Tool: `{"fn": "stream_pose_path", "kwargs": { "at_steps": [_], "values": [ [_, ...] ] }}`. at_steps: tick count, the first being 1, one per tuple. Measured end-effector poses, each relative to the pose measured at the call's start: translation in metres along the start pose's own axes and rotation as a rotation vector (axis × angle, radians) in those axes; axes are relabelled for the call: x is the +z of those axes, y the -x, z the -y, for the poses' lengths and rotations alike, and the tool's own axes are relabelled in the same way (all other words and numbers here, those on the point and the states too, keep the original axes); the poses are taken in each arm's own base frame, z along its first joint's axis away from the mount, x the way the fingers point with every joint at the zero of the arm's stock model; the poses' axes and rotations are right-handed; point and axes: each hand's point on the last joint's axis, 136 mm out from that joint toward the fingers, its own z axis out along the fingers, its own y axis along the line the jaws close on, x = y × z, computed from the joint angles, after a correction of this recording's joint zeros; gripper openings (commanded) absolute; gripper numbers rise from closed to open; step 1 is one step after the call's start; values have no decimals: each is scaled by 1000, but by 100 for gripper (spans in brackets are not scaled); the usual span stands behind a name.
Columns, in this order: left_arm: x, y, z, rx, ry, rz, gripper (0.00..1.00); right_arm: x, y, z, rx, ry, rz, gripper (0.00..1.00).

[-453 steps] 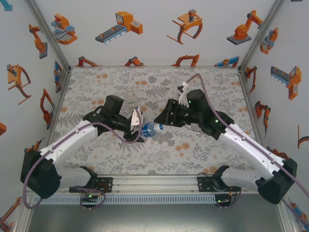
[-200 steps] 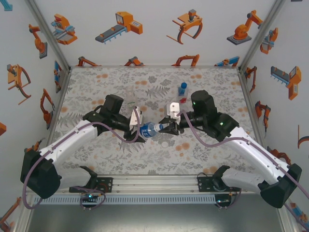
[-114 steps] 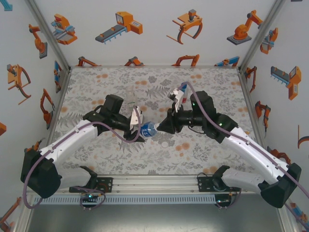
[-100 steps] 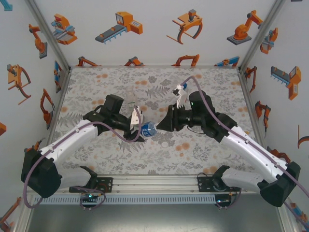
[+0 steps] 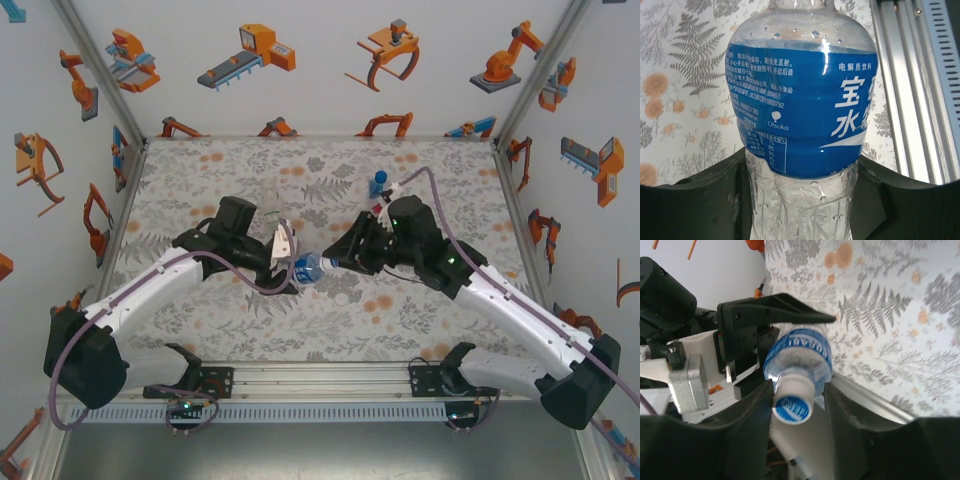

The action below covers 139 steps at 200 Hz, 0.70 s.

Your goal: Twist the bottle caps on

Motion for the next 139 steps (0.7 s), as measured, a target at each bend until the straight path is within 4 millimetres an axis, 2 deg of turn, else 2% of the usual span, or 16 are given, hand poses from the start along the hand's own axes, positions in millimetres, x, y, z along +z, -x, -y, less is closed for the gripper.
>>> {"fn": "stream_pose_path", "kwargs": {
  "at_steps": [26,54,69,94,110,139],
  "values": [
    [1,5,4,9,-22,25,0,-6,5,-16,-238,36,10,48],
    [-1,8,7,6,-32,31,0,-19,4,-47,-561,128,10,48],
    [-3,12,8,9,-33,29,0,-26,1,-58,-720,171,14,48],
    [-9,24,9,47,-23,35,0,-38,-11,-70,-952,253,8,49],
    [-10,24,9,62,-20,34,0,-46,-21,-76,-1084,321,13,49],
    [-7,20,9,65,-26,23,0,-47,-38,-71,-1246,394,-16,49]
  ]
}}
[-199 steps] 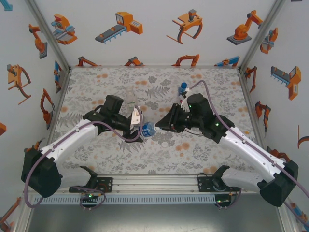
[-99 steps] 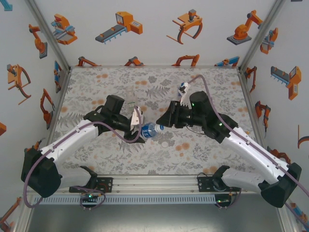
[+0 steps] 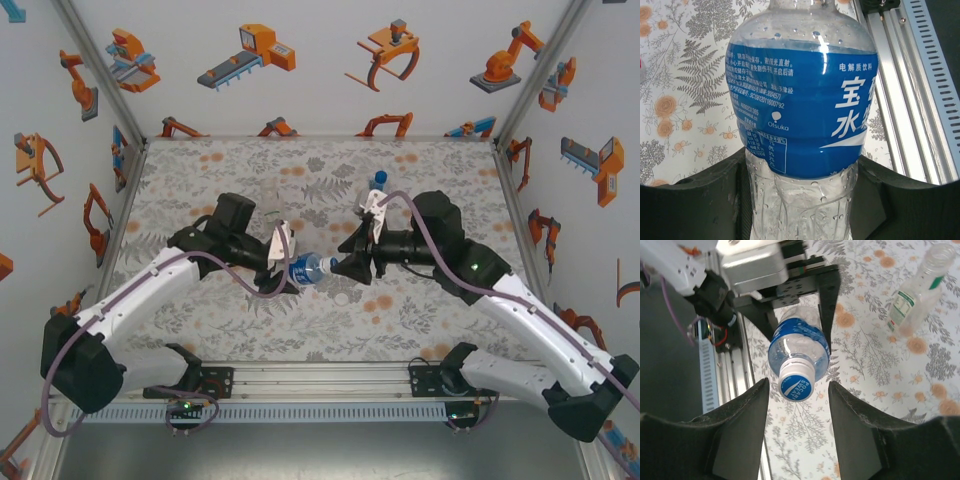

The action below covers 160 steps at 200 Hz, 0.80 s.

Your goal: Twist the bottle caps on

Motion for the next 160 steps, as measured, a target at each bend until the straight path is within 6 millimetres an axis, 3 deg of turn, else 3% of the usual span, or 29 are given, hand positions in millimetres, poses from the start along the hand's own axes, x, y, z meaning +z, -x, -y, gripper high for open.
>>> {"fn": "stream_pose_path", "kwargs": {
  "at_steps": [58,129,160],
  "values": [
    [4,-1,2,9,-7,1,0,8,-23,-15,-139,116,-28,48],
    [6,-4,2,10,-1,-13,0,10,-17,-15,-202,127,8,39],
    [6,-6,3,6,-2,-18,0,13,-19,-13,-199,122,2,29]
  ]
}}
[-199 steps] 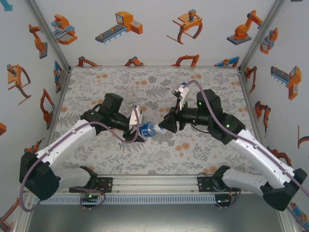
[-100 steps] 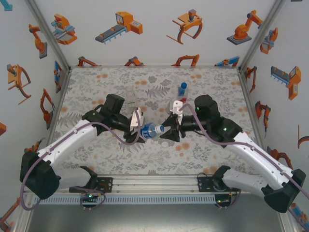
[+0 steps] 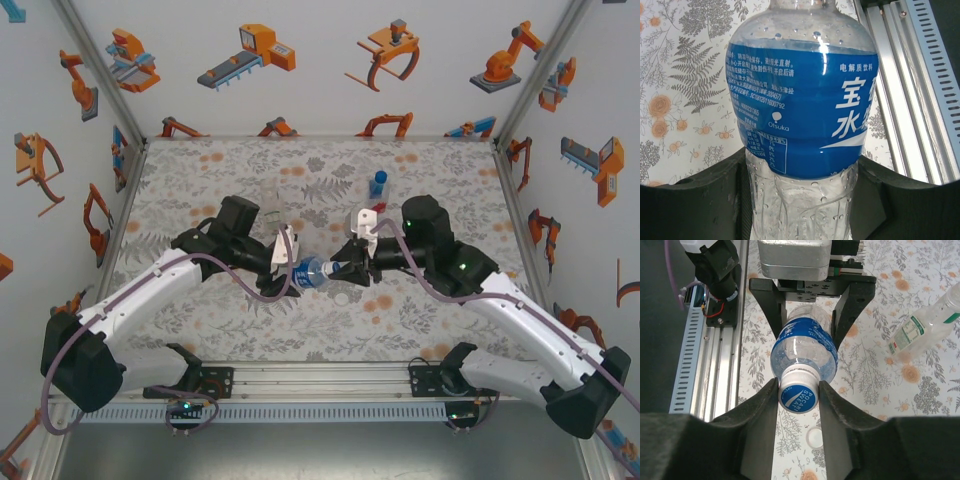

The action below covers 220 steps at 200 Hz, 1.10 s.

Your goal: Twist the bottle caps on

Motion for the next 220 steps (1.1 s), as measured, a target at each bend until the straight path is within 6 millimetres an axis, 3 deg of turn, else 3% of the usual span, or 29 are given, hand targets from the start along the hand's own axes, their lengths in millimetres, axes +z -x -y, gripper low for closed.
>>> {"fn": "stream_pose_path", "kwargs": {
  "at_steps": [26,46,70,100,131,158,172,188,220],
  "values": [
    [0,-1,-1,-2,5,-7,0,1,-2,4,35,-21,-10,17],
    [0,-3,-2,-2,12,-14,0,2,-4,10,133,-66,-18,0],
    [0,-7,-6,-9,37,-41,0,2,-14,28,390,-185,-26,0],
    [-1,-9,-12,-9,66,-59,0,-5,-32,51,904,-372,9,0],
    [-1,-20,-16,-30,94,-102,0,-6,-63,62,1386,-486,107,0],
    [-2,-25,-17,-45,106,-125,0,-6,-76,65,1583,-526,158,0],
    [-2,-25,-18,-46,108,-124,0,-7,-77,65,1617,-533,165,15],
    [-2,-24,-18,-47,109,-122,0,-8,-76,66,1614,-538,165,41],
    [0,-17,-17,-30,97,-90,0,-16,-49,74,1404,-529,146,53]
  ]
}}
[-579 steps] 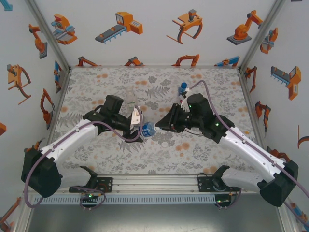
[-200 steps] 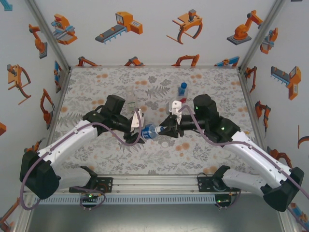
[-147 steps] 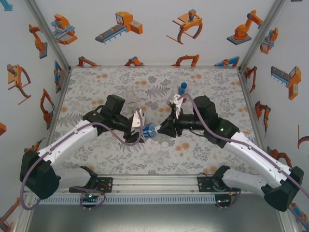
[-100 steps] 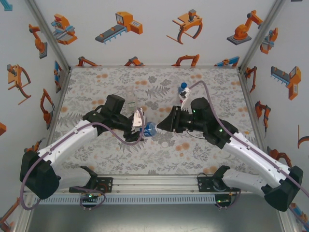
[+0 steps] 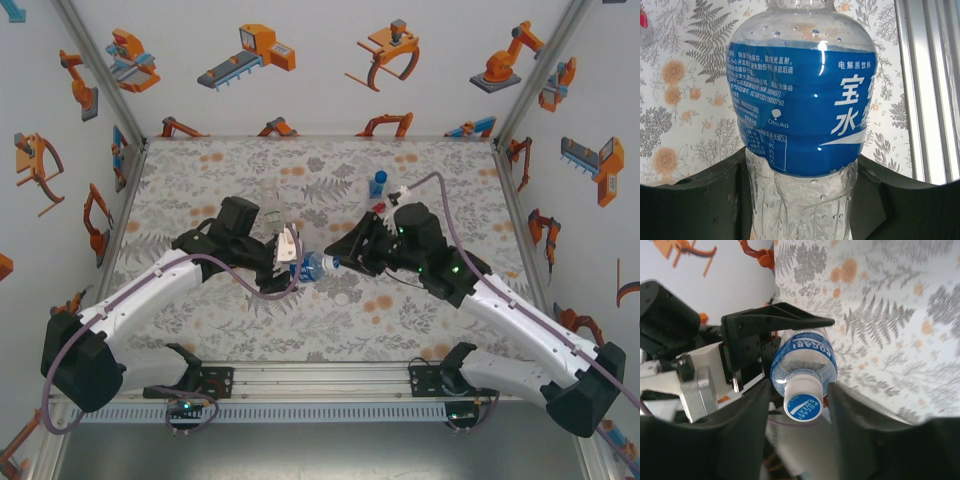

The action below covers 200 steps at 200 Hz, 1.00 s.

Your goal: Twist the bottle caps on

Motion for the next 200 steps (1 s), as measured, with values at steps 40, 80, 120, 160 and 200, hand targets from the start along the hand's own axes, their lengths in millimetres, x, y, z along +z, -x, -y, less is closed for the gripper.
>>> {"fn": "stream_pose_path", "kwargs": {
  "at_steps": [40,80,120,160,200],
  "values": [
    [1,4,2,8,-9,17,0,-26,8,-55,-542,135,8,56],
    [0,8,5,10,-30,38,0,-41,-23,-62,-1097,255,-81,58],
    [0,12,10,14,-56,63,0,-44,-47,-54,-1446,358,-136,55],
    [0,14,13,16,-74,78,0,-37,-60,-45,-1553,422,-157,51],
    [0,14,16,16,-85,81,0,-33,-65,-47,-1586,458,-156,48]
  ]
}}
